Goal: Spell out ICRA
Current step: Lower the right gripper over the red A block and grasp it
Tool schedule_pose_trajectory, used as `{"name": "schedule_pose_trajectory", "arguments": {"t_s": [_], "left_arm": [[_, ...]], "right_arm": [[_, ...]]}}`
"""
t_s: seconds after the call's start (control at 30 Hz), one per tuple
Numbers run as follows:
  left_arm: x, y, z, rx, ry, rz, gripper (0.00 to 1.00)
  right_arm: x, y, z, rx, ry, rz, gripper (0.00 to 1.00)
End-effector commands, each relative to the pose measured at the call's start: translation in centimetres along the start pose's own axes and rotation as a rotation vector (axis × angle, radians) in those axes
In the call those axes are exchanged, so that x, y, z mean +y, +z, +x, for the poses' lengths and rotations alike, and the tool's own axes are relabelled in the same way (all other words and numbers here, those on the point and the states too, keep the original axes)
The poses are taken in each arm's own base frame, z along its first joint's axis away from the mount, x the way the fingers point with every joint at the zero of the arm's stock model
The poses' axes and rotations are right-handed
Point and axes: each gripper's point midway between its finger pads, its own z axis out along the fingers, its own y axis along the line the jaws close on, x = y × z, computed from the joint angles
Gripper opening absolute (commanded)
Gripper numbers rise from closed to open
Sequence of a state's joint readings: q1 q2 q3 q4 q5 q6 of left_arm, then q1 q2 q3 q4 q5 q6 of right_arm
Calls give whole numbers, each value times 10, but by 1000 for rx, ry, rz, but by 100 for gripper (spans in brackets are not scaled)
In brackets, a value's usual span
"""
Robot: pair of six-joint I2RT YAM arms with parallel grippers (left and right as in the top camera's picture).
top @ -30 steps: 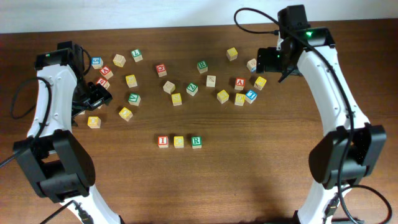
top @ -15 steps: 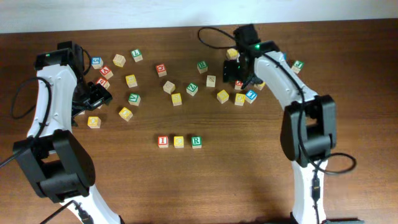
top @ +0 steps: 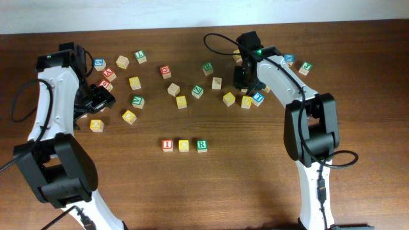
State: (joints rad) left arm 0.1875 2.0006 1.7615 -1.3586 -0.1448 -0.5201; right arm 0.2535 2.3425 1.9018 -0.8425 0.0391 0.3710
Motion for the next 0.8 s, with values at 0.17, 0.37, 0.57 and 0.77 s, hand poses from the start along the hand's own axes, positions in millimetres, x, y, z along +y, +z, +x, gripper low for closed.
{"name": "schedule_pose_trajectory", "arguments": {"t_s": [0.17,0.37,0.57,0.77], "left_arm": [[1,-6,-1,-14,-1,11,99],[1,-6,-1,-14,-1,11,99],[1,-6,-1,-14,-1,11,99],[1,-6,-1,-14,-1,11,99]], "right_arm": [[3,-4,-5,-21,0,13,33],[5,-25,-11,-50,2,-3,31],[8,-75,-24,-123,5,-33,30],[7,-99,-26,-148,7,-39,45]]}}
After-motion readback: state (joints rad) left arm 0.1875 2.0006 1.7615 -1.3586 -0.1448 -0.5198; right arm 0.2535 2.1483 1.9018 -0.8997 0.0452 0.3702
